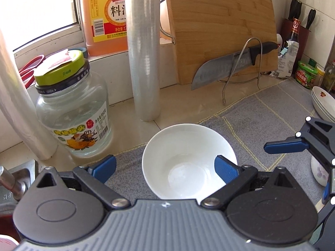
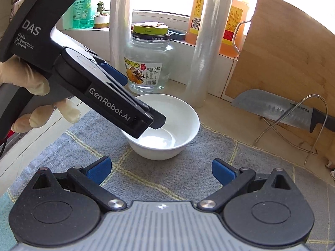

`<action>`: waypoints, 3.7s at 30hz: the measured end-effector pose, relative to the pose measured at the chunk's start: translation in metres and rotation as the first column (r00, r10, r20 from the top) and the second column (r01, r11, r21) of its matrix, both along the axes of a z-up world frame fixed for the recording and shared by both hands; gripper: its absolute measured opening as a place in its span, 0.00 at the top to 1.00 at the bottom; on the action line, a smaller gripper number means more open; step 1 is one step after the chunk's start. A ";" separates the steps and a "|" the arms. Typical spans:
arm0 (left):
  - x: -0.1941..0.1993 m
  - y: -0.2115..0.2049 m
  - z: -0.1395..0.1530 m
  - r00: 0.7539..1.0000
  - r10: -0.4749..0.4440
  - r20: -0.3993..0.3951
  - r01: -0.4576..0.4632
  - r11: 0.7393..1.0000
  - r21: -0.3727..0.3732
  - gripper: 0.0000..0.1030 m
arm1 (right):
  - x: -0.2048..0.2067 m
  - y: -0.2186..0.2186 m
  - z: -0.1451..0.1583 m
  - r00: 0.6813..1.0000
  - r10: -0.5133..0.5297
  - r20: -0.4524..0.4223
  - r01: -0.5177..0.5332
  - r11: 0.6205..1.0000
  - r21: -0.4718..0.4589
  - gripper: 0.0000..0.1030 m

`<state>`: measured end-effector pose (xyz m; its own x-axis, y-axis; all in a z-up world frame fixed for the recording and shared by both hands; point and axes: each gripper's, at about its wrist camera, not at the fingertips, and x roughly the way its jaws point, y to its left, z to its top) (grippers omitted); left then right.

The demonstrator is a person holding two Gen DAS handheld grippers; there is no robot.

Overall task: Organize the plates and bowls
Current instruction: 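Grasp the bowl's rim with the left gripper and lift it, then carry the bowl with the left gripper and lower it onto the bowl stack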

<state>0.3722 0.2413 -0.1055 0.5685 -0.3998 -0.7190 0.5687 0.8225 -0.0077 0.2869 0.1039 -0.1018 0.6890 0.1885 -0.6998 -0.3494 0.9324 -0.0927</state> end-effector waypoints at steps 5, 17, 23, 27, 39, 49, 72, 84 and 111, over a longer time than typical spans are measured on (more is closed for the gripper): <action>0.009 -0.009 -0.005 0.999 -0.042 -0.019 0.043 0.999 0.019 0.11 | 0.010 0.001 -0.008 1.000 -0.003 -0.013 0.003 1.000 0.009 0.00; 0.027 -0.016 -0.013 0.993 -0.095 -0.076 0.096 0.995 0.016 0.32 | 0.035 0.006 -0.016 1.000 0.013 -0.018 -0.012 1.000 0.022 0.07; 0.031 -0.016 -0.017 0.991 -0.104 -0.089 0.107 0.994 0.025 0.35 | 0.043 0.009 -0.020 0.999 0.034 -0.027 -0.034 0.999 0.015 0.12; 0.032 -0.017 -0.018 0.988 -0.122 -0.093 0.125 0.992 0.026 0.35 | 0.043 0.011 -0.020 0.999 0.045 -0.022 -0.045 0.999 0.011 0.14; 0.032 -0.020 -0.017 0.983 -0.146 -0.113 0.149 0.989 0.016 0.41 | 0.045 0.011 -0.018 0.998 0.050 -0.030 -0.050 0.999 0.008 0.15; 0.017 -0.020 -0.003 0.980 -0.164 -0.110 0.166 0.986 0.012 0.41 | 0.031 0.009 -0.003 0.997 0.072 -0.029 -0.072 0.997 0.001 0.15; -0.068 -0.062 0.046 0.974 -0.218 -0.062 0.220 0.975 0.020 0.41 | -0.045 -0.046 0.043 0.994 0.104 -0.020 -0.104 0.995 -0.007 0.15; -0.110 -0.110 0.059 0.961 -0.273 -0.049 0.274 0.962 0.019 0.41 | -0.088 -0.101 0.060 0.997 0.080 -0.006 -0.080 0.997 -0.010 0.15; -0.136 -0.217 0.056 0.884 -0.464 -0.054 0.464 0.886 -0.003 0.40 | -0.134 -0.192 0.065 0.993 -0.114 -0.018 0.113 0.993 -0.027 0.15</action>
